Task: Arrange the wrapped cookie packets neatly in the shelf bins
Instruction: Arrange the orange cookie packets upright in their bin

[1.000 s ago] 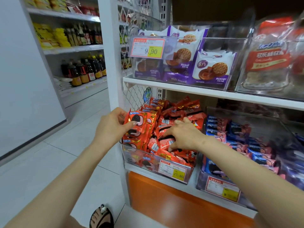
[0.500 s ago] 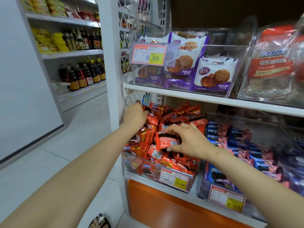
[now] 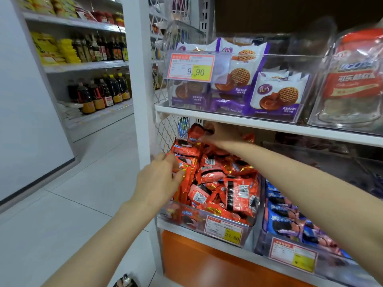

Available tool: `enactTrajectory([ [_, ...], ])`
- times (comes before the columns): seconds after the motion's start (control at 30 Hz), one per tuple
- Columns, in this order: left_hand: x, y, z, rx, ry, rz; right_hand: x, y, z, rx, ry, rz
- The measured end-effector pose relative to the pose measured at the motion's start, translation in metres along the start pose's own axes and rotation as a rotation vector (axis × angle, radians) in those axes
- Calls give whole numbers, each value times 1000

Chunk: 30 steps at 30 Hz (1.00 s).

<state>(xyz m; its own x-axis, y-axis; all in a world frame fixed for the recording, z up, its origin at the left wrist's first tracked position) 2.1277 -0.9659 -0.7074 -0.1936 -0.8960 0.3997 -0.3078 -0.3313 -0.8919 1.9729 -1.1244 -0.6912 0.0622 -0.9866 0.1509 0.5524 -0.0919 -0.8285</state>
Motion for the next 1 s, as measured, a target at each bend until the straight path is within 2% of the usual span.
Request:
enactTrajectory([
  [0.17,-11,3,-3,-49,102,-47,34,21,10,22,-96,83],
  [0.23,-9,5,-1,-36,103,-42,34,20,9,-36,-138,161],
  [0.4,-4,6,4,-32,83,-29,5,-7,-6,-26,-199,227],
  [0.5,0,6,4,-46,65,-32,-28,-18,-22,-301,-205,444],
  [0.6,3,10,3,-41,51,-13,-45,-8,-25,-660,-302,381],
  [0.7,3,14,1,-36,45,-2,-47,4,-20,-813,-312,317],
  [0.77,2,15,0,-41,41,-9,-46,2,-18,-750,-267,350],
  [0.9,4,16,2,-101,52,-64,-50,-19,-15,-296,-182,461],
  [1.0,8,16,1,-215,184,-141,-60,-37,-7,-17,-148,552],
])
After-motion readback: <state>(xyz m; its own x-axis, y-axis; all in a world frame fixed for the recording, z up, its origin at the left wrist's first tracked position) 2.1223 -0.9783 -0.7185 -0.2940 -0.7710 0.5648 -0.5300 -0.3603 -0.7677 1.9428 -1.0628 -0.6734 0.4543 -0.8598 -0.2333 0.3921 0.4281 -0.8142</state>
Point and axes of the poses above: each hand's wrist, its own x-axis towards the middle knuckle, its own y-axis out of the palm, z = x × y, the point moved 1 cm from there along x, towards the middle knuckle, and after that the axes turned 14 degrees about y, right-handed, at the moved point
